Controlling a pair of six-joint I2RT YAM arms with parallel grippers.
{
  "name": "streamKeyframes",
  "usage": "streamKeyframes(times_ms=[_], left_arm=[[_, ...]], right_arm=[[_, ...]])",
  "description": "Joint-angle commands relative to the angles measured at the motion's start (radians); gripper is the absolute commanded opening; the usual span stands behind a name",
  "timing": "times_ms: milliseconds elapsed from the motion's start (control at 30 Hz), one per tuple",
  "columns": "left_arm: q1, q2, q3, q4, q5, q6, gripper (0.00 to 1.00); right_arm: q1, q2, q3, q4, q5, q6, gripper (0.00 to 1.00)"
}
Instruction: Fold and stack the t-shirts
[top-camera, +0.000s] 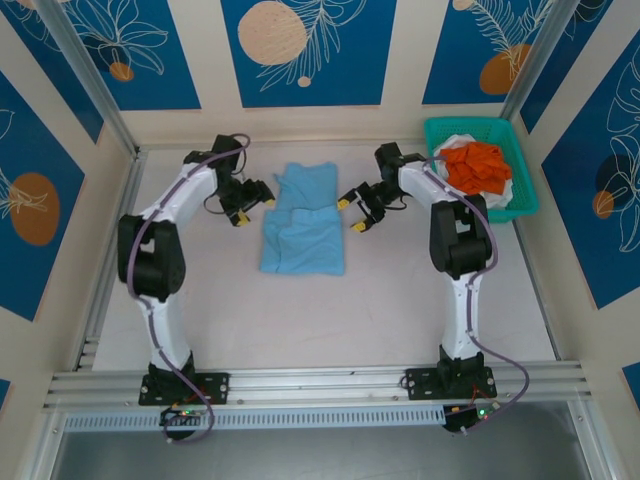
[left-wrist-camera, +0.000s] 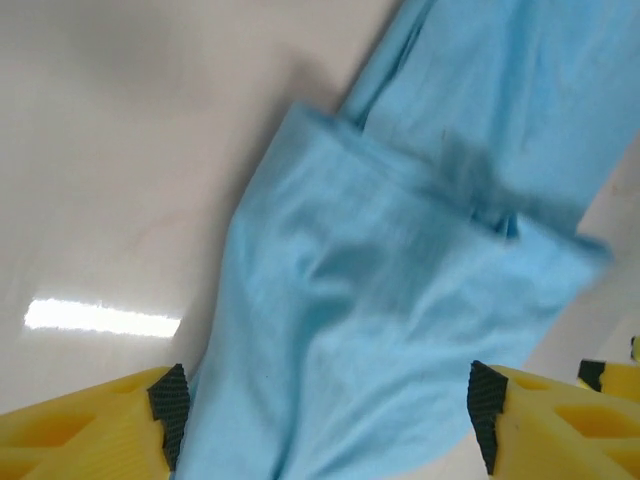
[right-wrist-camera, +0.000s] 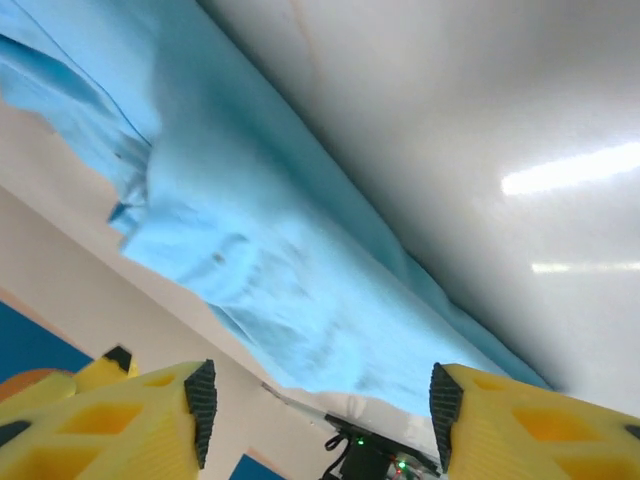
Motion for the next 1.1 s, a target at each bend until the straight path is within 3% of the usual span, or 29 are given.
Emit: streamKeyframes(times_ms=[0,67,267,533,633,800,1067], left_arm=[[0.0,-0.121,-0.186,0.04,0.096,0.048,0.64],[-0.005,-0.173,-0.316,0.08,0.154,0.058,0.58],[-0.011,-0.251,-0.588,0.298,0.28,-0.039,0.56],[-0.013,-0.22,-0.665,0.384,0.245,-0.076,0.6],[-0.015,-0.193,-0.671,0.435,0.259,-0.107,0.57],[-0.015,-0.152,-0.647,0.449,0.231,-0.112,0.43],[-0.014,-0.09,-0.604,0.427,0.169,-0.102,0.11]], right_arm=[[0.019,-0.164,-0.153,0.037,0.054,-0.063,0.66],[0.036,-0.229,-0.271,0.108,0.055,-0.095,0.71],[0.129,-0.209,-0.373,0.156,0.021,-0.193,0.68],[0.171,-0.192,-0.419,0.167,0.139,-0.174,0.62],[0.185,-0.203,-0.455,0.176,0.162,-0.162,0.6],[0.198,-0.185,-0.497,0.218,0.159,-0.15,0.51],[0.185,-0.144,-0.482,0.233,0.172,-0.171,0.18]])
